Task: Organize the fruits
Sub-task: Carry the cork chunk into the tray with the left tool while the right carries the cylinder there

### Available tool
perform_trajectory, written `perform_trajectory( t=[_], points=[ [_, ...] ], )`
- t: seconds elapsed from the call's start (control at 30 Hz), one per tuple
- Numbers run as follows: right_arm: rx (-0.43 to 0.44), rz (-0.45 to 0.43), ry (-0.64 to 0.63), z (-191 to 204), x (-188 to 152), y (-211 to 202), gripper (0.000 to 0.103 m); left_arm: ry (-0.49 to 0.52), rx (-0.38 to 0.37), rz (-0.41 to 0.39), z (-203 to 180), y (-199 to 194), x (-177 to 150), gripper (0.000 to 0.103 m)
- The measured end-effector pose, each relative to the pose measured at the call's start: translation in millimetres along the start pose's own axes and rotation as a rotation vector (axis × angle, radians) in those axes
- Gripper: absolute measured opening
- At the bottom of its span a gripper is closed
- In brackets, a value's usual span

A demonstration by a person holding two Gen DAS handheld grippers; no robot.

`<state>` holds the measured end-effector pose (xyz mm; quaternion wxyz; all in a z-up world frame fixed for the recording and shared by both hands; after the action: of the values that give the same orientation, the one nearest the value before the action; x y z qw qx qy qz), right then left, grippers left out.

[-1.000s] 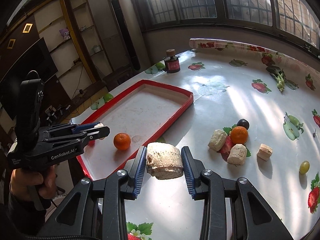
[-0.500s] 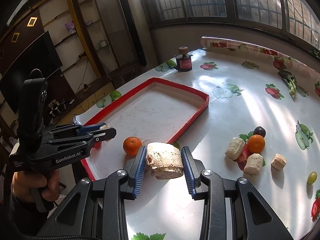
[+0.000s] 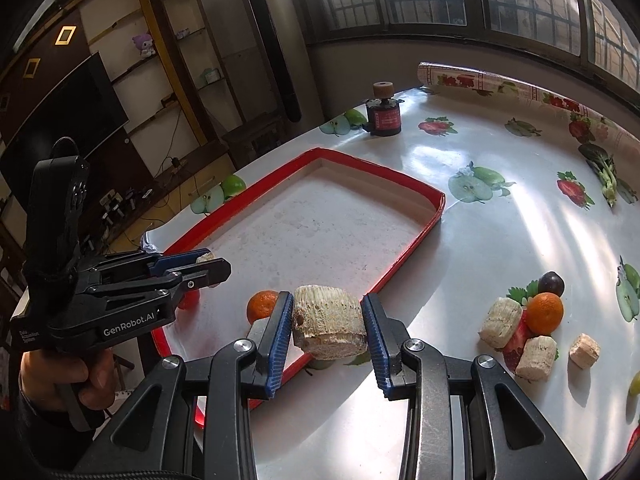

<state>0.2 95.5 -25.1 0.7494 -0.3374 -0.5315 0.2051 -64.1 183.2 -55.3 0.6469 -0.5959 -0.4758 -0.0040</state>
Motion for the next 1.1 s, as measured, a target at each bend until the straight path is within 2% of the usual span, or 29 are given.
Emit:
perform_trajectory(
  t=[0.4, 0.8, 0.97, 1.1],
  points=[
    [0.02, 0.053, -0.008, 1.3, 27.8, 56.3, 0.036, -0.028, 0.02, 0.037, 22.5, 22.8, 14.5, 0.022],
    [0.006, 0.136, -0.029, 0.5, 19.1, 103.9, 0.036, -0.044, 0.036, 0.103, 32.5, 46.0, 2.7, 0.022],
    [0.001, 0.131, -0.031, 1.3, 17.3, 105.3, 0.037, -0.053, 0.052, 0.1, 34.2, 44.0, 3.1, 0.023],
    [0.009, 0.121, -0.016, 0.9, 17.6, 100.7, 0.041, -0.041, 0.09, 0.091, 35.3, 40.6, 2.1, 0.033]
  ],
)
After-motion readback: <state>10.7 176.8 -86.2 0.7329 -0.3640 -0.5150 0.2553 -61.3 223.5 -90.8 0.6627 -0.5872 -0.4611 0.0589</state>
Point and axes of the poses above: each gripper's, at about its wrist camera, not at the fingertips, and y roughly the way its jaws point, z to its left, x to its top, the point moved 8 cm from there along y, roughly the way its jaws point, and after that the axes turned 1 degree about -z, right-handed, at the moved point
